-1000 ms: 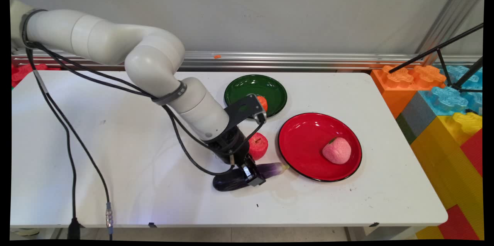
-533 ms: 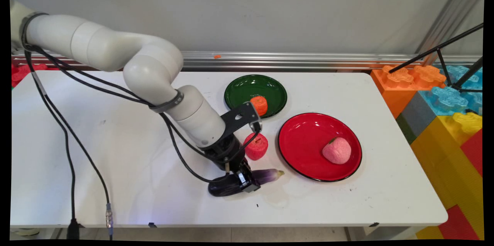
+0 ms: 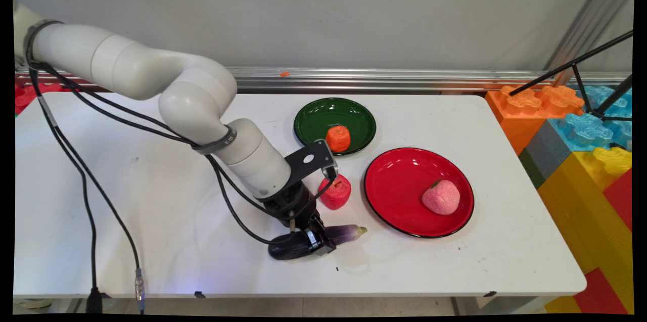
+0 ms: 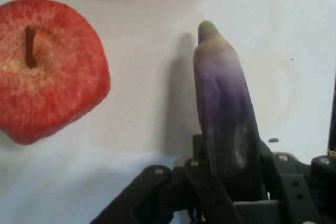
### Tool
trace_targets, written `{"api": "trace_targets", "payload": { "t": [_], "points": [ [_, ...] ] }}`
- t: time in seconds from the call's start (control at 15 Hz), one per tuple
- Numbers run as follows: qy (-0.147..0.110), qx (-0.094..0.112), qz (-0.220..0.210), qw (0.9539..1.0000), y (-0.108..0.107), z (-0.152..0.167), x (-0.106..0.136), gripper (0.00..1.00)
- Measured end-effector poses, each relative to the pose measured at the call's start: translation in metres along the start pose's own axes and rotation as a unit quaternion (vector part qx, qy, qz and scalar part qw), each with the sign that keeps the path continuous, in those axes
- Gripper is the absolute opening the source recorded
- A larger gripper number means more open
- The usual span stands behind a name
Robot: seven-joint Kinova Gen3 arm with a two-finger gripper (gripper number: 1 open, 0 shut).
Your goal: Place the picked object on the table
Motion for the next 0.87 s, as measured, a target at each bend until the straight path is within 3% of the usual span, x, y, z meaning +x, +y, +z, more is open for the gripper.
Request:
{"api": "trace_targets", "payload": {
  "t": [0.4,0.47,0.87],
  "points": [
    [0.0,0.006,0.002,1.0,-0.0008,0.0007,-0.0046,0.0],
    [0.0,0.006,0.004,1.0,-0.0006,0.0006,-0.0048,1.0],
    [0.003,0.006,0.012,0.9999,0.0006,-0.0006,-0.0038,1.0]
  ]
}}
